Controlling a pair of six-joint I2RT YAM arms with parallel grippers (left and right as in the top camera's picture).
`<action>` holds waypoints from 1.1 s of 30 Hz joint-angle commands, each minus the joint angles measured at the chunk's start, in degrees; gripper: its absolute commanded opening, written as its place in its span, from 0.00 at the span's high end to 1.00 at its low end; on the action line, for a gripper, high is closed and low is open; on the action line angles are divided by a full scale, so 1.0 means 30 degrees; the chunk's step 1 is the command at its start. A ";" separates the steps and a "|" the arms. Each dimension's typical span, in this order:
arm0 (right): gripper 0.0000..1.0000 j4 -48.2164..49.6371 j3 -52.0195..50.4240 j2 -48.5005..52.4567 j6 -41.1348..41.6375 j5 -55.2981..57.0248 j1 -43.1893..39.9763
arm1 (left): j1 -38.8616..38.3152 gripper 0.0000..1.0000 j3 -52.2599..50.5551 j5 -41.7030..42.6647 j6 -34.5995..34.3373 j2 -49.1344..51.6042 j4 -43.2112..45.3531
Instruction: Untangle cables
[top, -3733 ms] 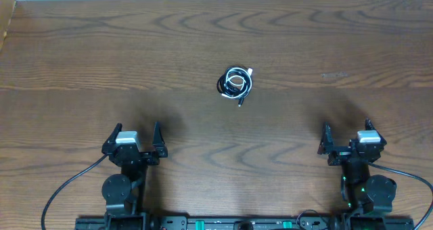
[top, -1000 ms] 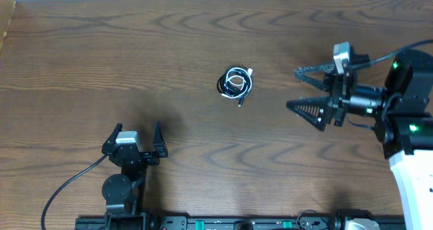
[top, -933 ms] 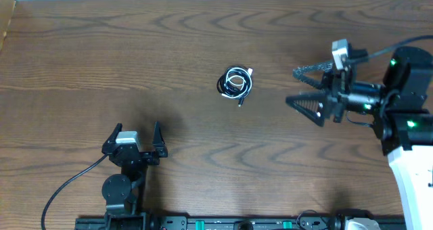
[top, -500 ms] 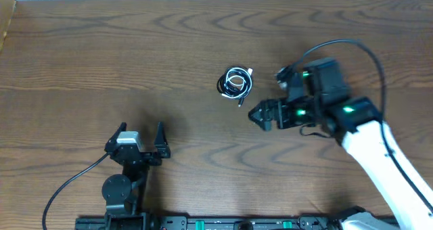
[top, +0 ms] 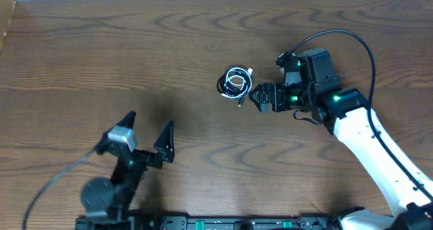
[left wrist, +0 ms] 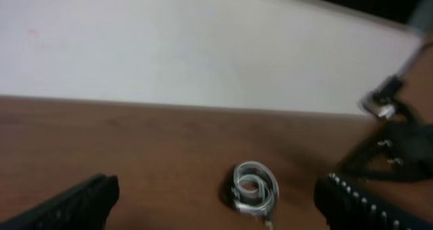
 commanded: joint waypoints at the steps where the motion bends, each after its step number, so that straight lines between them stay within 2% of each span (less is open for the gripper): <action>1: 0.01 -0.0576 0.0852 0.1290 0.0175 0.0153 -0.0197 | 0.0109 0.02 0.4809 0.2790 0.3031 0.4568 -0.3169; 4: 0.01 -0.3271 0.2871 0.2382 -0.0262 0.0058 -0.0721 | 0.0109 0.02 1.0098 0.3228 0.4758 0.9500 -0.8495; 5: 0.01 -0.5479 0.4634 0.3206 -0.1290 0.0073 -0.0962 | 0.0109 0.02 1.3653 0.3177 0.5297 1.2888 -1.2072; 7: 0.01 -0.6688 0.6135 0.3963 -0.2033 0.0058 -0.0984 | 0.0102 0.02 1.6524 0.3330 0.5064 1.5868 -1.4717; 9: 0.01 -0.6375 0.6732 0.4262 -0.1821 -0.0430 -0.0852 | 0.0095 0.02 1.8520 0.3614 0.4889 1.8338 -1.6283; 10: 0.01 -0.5362 0.6717 0.4255 -0.1457 -0.1158 -0.0750 | 0.0095 0.03 1.9445 0.3701 0.3701 2.0203 -1.6604; 12: 0.01 -0.4488 0.6586 0.4342 -0.1042 -0.1027 -0.0576 | 0.0095 0.02 1.9489 0.4022 0.1304 2.1740 -1.7063; 15: 0.01 -0.3577 0.6419 0.4699 -0.0408 -0.0160 -0.0197 | -0.0124 0.02 1.9329 0.5355 0.1086 2.3693 -1.7405; 23: 0.01 -0.1421 0.6419 0.7562 0.2681 0.0714 0.0765 | -0.1231 0.02 1.9329 0.5377 0.1137 2.7824 -1.8003; 25: 0.08 -0.1260 0.6419 0.8291 0.3752 0.1698 0.0714 | -0.1406 0.02 1.9329 0.5370 0.1137 2.8370 -1.8068; 28: 0.10 -0.0466 0.6419 0.9355 0.4102 0.2725 0.0554 | -0.1574 0.02 1.9322 0.4918 0.1129 2.8858 -1.8061; 29: 0.14 0.0073 0.6419 0.9770 0.4102 0.2550 0.0481 | -0.1581 0.03 1.9322 0.4605 0.1129 2.8939 -1.8068; 31: 0.31 0.0736 0.6419 1.0316 0.4109 0.1719 0.0357 | -0.1574 0.02 1.9314 0.3905 0.1129 2.9011 -1.8061; 33: 0.41 0.1494 0.6419 1.1030 0.4102 0.0328 0.0321 | -0.1574 0.02 1.9314 0.3439 0.1129 2.9011 -1.8054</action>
